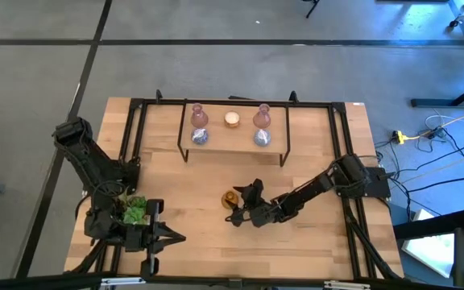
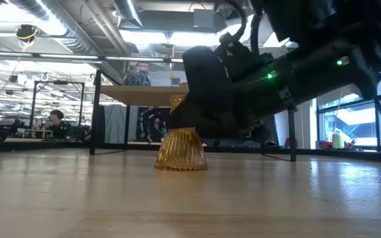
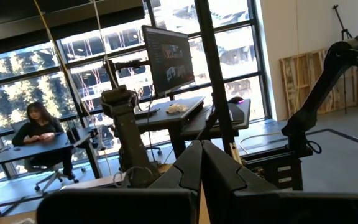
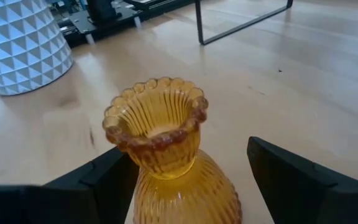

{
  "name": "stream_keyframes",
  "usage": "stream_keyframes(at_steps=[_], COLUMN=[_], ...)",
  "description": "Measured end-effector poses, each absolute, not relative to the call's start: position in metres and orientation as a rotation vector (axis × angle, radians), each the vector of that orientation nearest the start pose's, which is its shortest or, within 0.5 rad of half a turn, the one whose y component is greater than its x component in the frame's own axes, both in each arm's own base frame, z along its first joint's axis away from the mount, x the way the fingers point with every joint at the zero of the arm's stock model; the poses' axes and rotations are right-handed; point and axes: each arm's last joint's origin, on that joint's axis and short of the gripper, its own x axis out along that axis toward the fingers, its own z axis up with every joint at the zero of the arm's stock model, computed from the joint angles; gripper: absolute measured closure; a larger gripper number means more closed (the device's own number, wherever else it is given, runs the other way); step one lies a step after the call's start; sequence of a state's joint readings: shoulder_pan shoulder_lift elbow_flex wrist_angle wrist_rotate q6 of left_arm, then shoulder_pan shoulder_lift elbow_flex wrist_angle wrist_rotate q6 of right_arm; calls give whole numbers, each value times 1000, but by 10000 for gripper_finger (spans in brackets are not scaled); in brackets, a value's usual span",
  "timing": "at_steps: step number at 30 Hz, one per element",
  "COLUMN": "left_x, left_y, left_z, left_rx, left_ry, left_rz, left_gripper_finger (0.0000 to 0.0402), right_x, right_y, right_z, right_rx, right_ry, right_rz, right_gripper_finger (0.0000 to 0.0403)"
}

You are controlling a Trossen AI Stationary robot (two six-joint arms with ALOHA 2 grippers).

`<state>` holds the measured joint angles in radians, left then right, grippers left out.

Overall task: Pick & Place candle stick holders
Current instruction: Put the orange glass candle holder on the shelf

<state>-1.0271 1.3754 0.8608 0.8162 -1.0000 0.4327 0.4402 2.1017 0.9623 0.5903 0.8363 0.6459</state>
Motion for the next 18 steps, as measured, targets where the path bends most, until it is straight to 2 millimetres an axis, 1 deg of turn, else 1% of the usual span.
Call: stream_keyframes(at_steps=[12,18], left_x=[172,172], left_y=[-237,-237], left_z=[319,319], left_rx=[177,177], left_ry=[-159,-159], left_rz=[8,8], left_gripper_finger=[400,400], right_x=[359,363], right_y=[139,132], right_z=[89,89], right_rx=[251,264], right_ry=[292,301], right_rz=[-542,-533], right_gripper_finger=[108,108])
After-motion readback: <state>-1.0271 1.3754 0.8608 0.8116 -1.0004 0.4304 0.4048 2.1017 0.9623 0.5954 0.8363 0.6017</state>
